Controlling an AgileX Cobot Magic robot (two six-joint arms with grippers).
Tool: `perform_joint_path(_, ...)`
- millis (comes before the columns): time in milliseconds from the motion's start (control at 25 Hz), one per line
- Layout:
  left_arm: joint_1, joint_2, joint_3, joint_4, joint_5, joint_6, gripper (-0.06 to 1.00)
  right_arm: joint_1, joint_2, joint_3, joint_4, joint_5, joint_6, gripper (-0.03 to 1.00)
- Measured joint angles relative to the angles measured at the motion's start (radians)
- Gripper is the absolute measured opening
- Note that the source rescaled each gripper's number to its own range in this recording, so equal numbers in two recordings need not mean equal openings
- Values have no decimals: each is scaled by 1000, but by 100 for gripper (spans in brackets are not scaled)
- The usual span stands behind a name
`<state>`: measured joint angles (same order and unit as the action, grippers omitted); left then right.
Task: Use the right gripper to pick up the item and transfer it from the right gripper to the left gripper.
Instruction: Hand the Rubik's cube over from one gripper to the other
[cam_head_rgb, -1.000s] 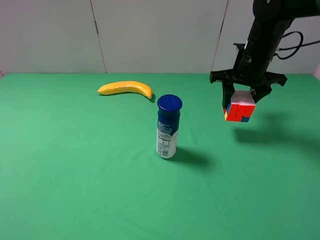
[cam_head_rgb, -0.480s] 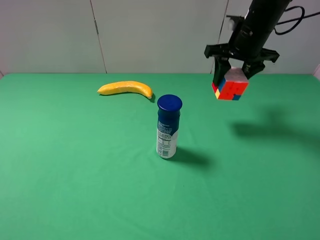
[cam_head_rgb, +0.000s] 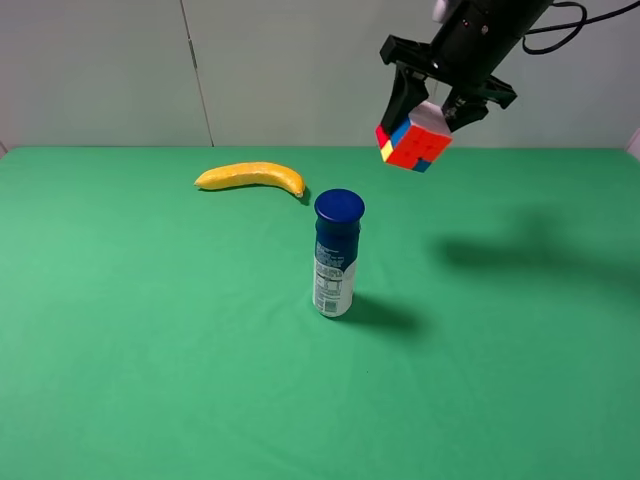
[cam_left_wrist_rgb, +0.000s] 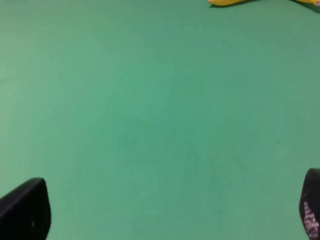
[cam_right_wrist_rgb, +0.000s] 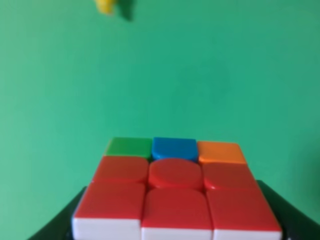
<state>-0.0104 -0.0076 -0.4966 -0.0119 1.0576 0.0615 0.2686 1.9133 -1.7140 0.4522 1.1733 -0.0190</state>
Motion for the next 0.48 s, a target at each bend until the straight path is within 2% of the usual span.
perform_joint_path(280, 0, 0, 0, 0, 0, 0, 100, 0, 0, 0, 177, -7, -73, 6)
perform_joint_path(480, 0, 0, 0, 0, 0, 0, 100, 0, 0, 0, 213, -9, -134, 6)
